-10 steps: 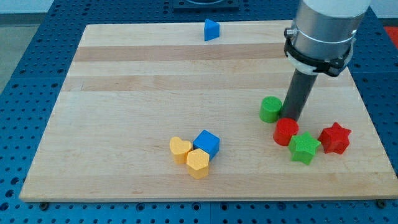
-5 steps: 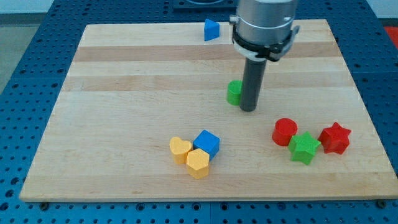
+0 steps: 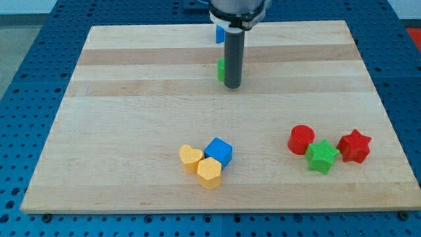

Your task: Nudge the green circle right a bit

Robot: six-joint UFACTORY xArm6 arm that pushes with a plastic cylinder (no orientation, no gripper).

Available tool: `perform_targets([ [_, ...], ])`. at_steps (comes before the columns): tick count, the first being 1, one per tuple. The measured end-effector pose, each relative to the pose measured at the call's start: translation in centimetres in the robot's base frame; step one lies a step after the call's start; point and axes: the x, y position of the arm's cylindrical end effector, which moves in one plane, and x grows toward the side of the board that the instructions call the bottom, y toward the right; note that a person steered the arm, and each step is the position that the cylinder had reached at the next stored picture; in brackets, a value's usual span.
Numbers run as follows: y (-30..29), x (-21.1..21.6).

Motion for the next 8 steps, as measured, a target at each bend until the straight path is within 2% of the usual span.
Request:
perform_targets([
  [3, -0.3, -4.8],
  [7, -5.0, -10.2],
  [8, -5.2, -10.5],
])
